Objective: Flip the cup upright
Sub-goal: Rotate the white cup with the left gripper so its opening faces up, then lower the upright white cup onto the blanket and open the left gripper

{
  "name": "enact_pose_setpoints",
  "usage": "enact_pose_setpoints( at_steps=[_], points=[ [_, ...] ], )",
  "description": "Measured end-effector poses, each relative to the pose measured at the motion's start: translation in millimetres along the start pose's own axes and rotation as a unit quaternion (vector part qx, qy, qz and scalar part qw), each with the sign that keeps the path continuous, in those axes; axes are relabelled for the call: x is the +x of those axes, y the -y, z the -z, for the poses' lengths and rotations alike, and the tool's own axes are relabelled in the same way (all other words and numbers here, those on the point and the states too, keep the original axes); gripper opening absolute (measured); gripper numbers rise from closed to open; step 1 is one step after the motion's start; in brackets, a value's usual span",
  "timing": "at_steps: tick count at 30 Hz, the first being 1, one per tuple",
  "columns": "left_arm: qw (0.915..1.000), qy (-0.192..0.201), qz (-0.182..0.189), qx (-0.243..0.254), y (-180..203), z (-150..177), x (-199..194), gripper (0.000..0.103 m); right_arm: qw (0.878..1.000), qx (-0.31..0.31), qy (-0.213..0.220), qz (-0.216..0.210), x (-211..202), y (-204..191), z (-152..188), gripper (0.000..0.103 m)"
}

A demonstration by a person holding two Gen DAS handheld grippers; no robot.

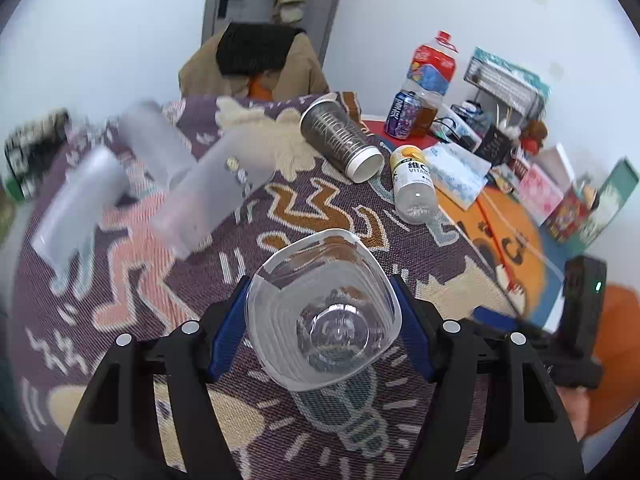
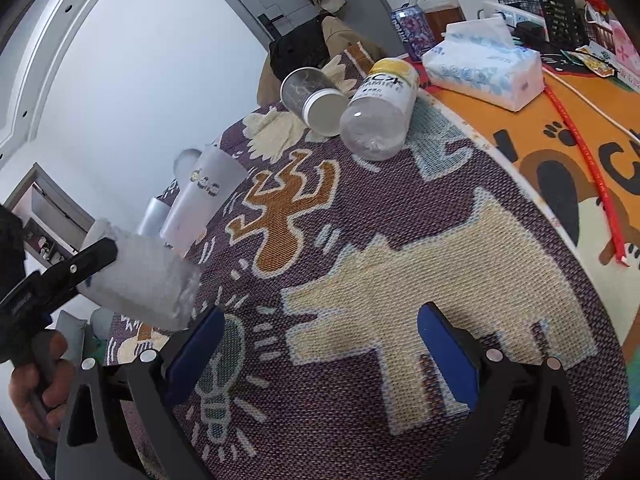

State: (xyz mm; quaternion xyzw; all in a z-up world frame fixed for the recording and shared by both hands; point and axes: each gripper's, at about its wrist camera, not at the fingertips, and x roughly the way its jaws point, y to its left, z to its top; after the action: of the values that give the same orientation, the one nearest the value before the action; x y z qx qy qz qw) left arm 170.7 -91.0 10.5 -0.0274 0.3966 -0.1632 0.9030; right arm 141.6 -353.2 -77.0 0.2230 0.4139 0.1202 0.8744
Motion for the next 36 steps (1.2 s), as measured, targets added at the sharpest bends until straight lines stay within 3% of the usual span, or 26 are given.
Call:
enact_pose_setpoints(
  at_steps=[6,13,15,20,29,36],
  points=[
    [0.9970,-0.003,-0.033,0.070,27.8,8.0,5.5,0.068,1.000,-0.001,0.002,0.009,-1.2,5.6,1.0,0.095],
    [0.9937,-0.044,-0.032,0.098,38.8,21.9,25.4,0.071,1.000,-0.004,-0.001,0.013,0.0,5.5,6.1,0.095],
    [0.9930,-0.046,-0.036,0.103,40.4,24.1,26.8,0.083,1.000,-0.005,-0.002,0.014,0.2,4.8,6.9,0.095],
    [0.9948,-0.034,-0.022,0.094,39.4,25.1,19.0,0.093,1.000,-0.006,0.000,0.014,-2.9,2.6,9.1,0.095],
    [0.9976,-0.001,0.003,0.069,34.5,22.9,-8.5,0.094,1.000,-0.020,0.017,0.013,-21.4,-9.4,11.7,0.095],
    [0.9981,0.027,-0.005,0.055,28.2,25.5,-34.7,0.095,0.998,-0.040,0.036,0.011,-40.9,-25.2,16.1,0.095]
  ],
)
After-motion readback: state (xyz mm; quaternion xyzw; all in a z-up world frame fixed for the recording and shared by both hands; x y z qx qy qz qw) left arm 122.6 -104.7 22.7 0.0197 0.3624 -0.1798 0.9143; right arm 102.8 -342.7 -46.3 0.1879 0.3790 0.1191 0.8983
